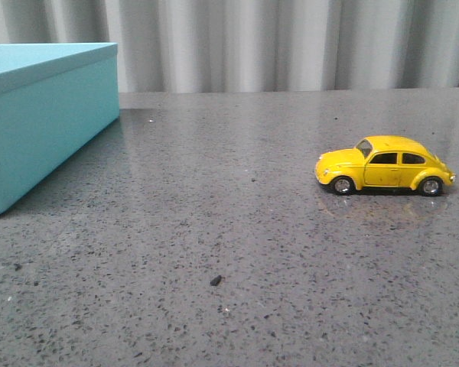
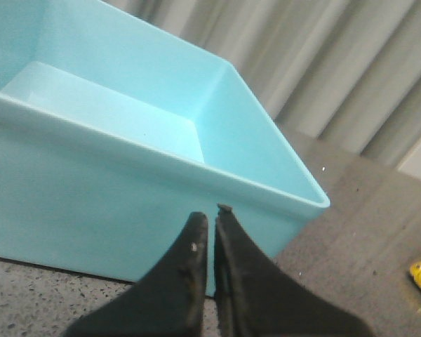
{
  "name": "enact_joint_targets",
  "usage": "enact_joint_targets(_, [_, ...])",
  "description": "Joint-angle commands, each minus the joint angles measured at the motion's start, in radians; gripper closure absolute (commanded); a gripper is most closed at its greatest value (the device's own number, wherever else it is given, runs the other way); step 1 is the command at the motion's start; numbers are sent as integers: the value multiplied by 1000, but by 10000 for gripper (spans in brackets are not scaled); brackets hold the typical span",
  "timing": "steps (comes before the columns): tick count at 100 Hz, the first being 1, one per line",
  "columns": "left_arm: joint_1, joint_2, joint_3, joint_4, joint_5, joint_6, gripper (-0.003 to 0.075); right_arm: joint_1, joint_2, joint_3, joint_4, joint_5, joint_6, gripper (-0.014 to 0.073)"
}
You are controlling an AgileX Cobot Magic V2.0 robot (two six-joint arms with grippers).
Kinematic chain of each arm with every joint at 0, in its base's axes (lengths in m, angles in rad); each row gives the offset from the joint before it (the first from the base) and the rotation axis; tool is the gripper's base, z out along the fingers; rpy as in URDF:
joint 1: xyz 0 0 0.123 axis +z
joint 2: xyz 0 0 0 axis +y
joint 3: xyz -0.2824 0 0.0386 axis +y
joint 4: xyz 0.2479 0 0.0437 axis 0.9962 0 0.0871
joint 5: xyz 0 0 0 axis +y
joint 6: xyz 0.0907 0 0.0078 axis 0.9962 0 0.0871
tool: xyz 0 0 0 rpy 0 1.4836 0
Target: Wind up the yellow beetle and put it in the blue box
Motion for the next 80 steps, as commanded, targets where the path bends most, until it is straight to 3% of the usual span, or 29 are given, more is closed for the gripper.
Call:
enact_joint_targets(1, [-2,109,-98,58,-3,-7,741,-4,157,-176,-114,470,-2,635])
enact_joint_targets(19, [-2,250,-174,66,1,97,741,9,475,-461,-155,861,-9,634])
enact_joint_targets(29, [-18,260,-176,66,1,117,741,9,628,-600,-155,1008,-9,634])
enact_joint_targets(55, [-96,258,-176,82,4,126,741,12,843,-790,-151,1111,-9,634])
enact_joint_targets(80, [-163,258,-176,82,14,229,741,139,994,-848,-166,1133,-2,634])
